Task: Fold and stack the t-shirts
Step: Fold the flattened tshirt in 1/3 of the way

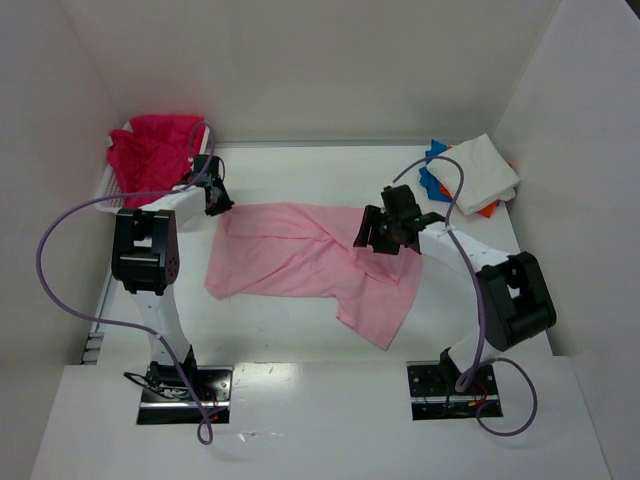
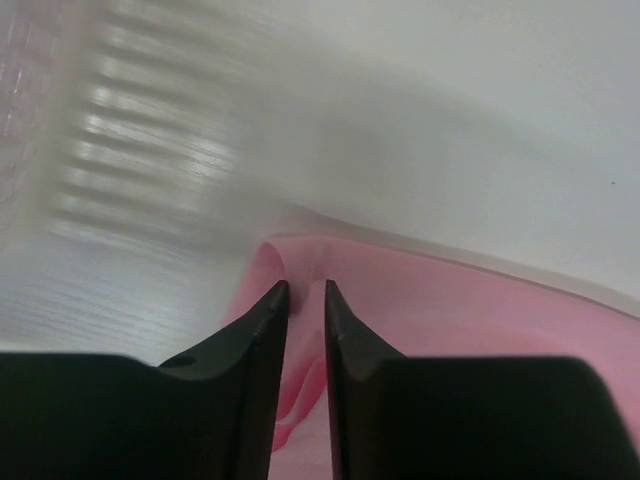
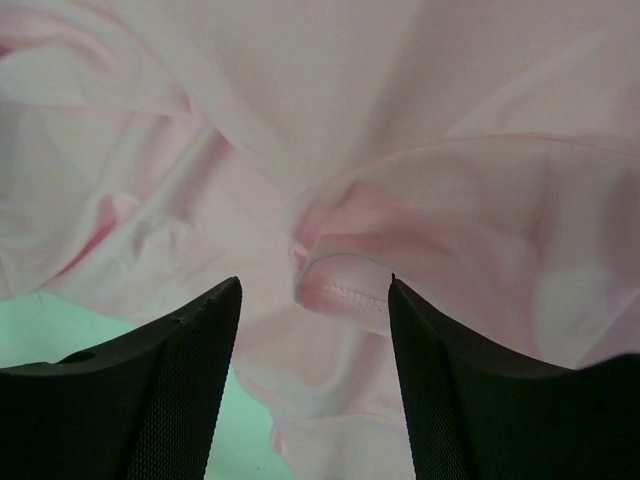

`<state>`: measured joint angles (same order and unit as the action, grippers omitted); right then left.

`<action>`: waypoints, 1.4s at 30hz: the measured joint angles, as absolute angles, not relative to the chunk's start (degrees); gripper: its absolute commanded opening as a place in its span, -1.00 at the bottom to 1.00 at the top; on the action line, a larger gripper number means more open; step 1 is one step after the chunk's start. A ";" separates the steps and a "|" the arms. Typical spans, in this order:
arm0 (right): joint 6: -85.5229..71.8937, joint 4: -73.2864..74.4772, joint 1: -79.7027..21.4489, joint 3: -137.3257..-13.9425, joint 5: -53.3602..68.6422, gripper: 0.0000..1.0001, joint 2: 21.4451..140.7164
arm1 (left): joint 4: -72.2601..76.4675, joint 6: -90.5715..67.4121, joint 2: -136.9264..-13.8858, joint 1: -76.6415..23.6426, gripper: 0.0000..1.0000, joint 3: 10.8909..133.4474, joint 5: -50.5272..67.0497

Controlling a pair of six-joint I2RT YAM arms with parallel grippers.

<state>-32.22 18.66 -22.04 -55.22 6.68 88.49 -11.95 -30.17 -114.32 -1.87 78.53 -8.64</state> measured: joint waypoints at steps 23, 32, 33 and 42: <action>-29.50 19.38 -0.93 -62.67 -6.31 0.18 99.52 | -11.18 -29.74 -114.30 -1.80 -0.14 79.00 4.01; -28.64 16.62 -0.93 -69.11 -3.66 -0.07 105.67 | -11.82 -29.80 -116.19 -1.11 -0.34 79.95 3.42; -28.64 16.37 -0.93 -70.04 -3.61 -0.22 106.32 | -11.91 -29.82 -116.25 -0.92 -0.38 80.02 3.37; -28.69 15.05 -0.93 -73.17 -1.23 -0.99 112.35 | -12.05 -29.95 -118.15 0.12 -0.96 81.47 2.76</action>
